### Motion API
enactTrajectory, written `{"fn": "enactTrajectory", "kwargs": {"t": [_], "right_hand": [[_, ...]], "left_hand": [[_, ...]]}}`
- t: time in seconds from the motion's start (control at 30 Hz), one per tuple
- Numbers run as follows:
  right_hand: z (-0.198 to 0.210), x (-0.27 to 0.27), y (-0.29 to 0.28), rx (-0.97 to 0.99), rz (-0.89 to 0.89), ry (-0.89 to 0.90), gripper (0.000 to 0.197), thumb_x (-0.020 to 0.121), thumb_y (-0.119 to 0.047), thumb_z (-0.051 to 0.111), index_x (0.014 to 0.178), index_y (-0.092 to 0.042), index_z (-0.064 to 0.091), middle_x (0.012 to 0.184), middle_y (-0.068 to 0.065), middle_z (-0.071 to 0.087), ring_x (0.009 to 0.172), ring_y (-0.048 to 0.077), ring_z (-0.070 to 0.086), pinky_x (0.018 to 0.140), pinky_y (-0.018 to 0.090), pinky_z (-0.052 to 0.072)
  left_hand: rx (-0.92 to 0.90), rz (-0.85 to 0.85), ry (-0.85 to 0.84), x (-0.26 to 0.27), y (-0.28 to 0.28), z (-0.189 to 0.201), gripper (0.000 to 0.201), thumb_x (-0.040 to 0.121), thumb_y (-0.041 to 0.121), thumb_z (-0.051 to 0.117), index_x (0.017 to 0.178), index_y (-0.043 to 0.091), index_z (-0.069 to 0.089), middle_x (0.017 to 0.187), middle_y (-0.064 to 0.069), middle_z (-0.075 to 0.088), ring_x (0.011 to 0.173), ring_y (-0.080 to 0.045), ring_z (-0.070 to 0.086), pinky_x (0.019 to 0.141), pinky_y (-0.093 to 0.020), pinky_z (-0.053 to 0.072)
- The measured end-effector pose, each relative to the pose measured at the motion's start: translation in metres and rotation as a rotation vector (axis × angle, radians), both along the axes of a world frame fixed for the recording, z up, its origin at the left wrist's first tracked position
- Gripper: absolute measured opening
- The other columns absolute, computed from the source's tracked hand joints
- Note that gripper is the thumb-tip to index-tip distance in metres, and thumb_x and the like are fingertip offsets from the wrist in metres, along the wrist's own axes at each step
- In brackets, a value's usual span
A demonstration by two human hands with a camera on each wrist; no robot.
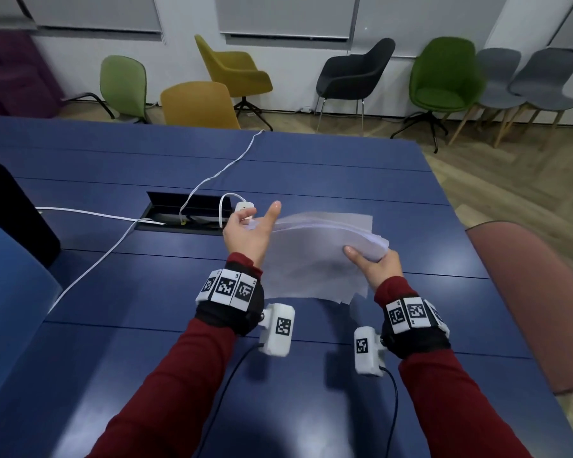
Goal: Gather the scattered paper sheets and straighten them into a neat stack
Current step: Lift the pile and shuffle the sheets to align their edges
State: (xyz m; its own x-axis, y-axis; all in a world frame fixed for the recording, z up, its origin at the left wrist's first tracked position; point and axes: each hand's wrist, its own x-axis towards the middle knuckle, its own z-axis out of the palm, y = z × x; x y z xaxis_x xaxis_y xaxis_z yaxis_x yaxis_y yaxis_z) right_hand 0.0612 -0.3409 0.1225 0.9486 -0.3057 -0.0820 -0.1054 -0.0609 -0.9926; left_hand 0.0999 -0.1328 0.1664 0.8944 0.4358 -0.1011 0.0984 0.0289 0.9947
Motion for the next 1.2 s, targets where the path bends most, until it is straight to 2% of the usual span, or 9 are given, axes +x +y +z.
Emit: {"fn": "enactTrajectory", "kwargs": {"t": [0.17,0.3,0.4,0.53,0.73,0.87,0.97,1.07,1.2], "right_hand": [[0.02,0.003,0.005,0.068,-0.109,-0.143,0.012,0.082,-0.008,0.069,0.091,-0.015,0.066,0.084,-0.004,0.067,0.068,-0.001,0.066,0.075,0.017,0.054],[0.027,0.0,0.002,0.09,-0.034,-0.147,0.011,0.085,-0.012,0.065,0.085,-0.023,0.066,0.087,0.001,0.068,0.08,0.018,0.064,0.082,0.032,0.053],[0.008,-0.009,0.001,0.128,-0.112,-0.107,0.013,0.088,-0.013,0.063,0.099,-0.01,0.067,0.088,0.0,0.068,0.075,0.009,0.067,0.078,0.027,0.055],[-0.005,-0.017,0.002,0.141,-0.133,-0.079,0.026,0.089,-0.014,0.06,0.111,0.0,0.063,0.089,-0.002,0.067,0.063,-0.011,0.065,0.068,0.013,0.054],[0.033,-0.014,0.0,0.059,-0.195,-0.26,0.009,0.089,-0.013,0.06,0.097,-0.016,0.064,0.08,-0.015,0.07,0.068,-0.011,0.063,0.075,0.017,0.053],[0.032,-0.018,-0.001,0.044,-0.214,-0.27,0.008,0.09,-0.018,0.06,0.087,-0.024,0.064,0.078,-0.013,0.066,0.064,-0.011,0.06,0.069,0.015,0.051],[0.016,-0.021,0.008,0.008,-0.233,-0.187,0.01,0.089,-0.024,0.061,0.08,-0.025,0.062,0.071,-0.007,0.055,0.052,-0.008,0.048,0.064,0.016,0.043],[0.015,-0.019,0.018,0.047,-0.299,-0.177,0.016,0.088,-0.03,0.062,0.073,-0.029,0.058,0.061,-0.01,0.044,0.047,-0.004,0.042,0.057,0.012,0.037],[0.025,-0.008,0.022,0.087,-0.348,-0.209,0.016,0.084,-0.035,0.065,0.074,-0.027,0.056,0.081,-0.014,0.058,0.078,-0.002,0.054,0.087,0.017,0.04]], "left_hand": [[-0.013,-0.082,-0.156,-0.011,-0.001,0.001,0.059,0.068,0.054,0.072,0.111,0.016,0.059,0.118,0.001,0.06,0.114,-0.011,0.052,0.103,-0.033,0.043],[-0.161,-0.09,-0.263,-0.023,0.008,-0.012,0.048,0.066,0.058,0.064,0.095,0.019,0.061,0.093,-0.005,0.061,0.082,-0.019,0.053,0.078,-0.041,0.045],[-0.205,-0.088,-0.281,-0.034,0.008,-0.024,0.056,0.067,0.053,0.061,0.102,0.009,0.057,0.089,0.001,0.06,0.079,-0.007,0.058,0.078,-0.023,0.045],[-0.064,-0.223,-0.157,-0.035,0.003,-0.035,0.054,0.066,0.047,0.071,0.104,0.01,0.06,0.1,-0.001,0.066,0.094,-0.014,0.062,0.094,-0.037,0.048],[0.098,-0.285,-0.31,-0.025,0.002,-0.016,0.042,0.077,-0.012,0.063,0.109,0.012,0.052,0.098,0.007,0.062,0.085,0.012,0.062,0.082,-0.012,0.048],[0.151,-0.271,-0.379,-0.024,0.008,-0.014,0.032,0.077,-0.001,0.059,0.106,0.011,0.053,0.112,-0.016,0.059,0.103,-0.011,0.056,0.088,-0.011,0.044],[0.076,-0.305,-0.19,-0.028,0.004,-0.035,0.034,0.076,0.013,0.06,0.109,0.007,0.055,0.111,-0.008,0.059,0.098,-0.014,0.054,0.082,-0.008,0.043],[-0.012,-0.288,-0.11,-0.028,-0.001,-0.044,0.035,0.069,0.019,0.058,0.102,0.007,0.055,0.097,-0.004,0.06,0.091,-0.016,0.054,0.086,-0.026,0.045],[-0.066,-0.282,-0.164,-0.023,-0.004,-0.042,0.018,0.062,0.007,0.055,0.079,0.014,0.055,0.079,0.005,0.059,0.069,0.002,0.056,0.069,-0.014,0.047]]}}
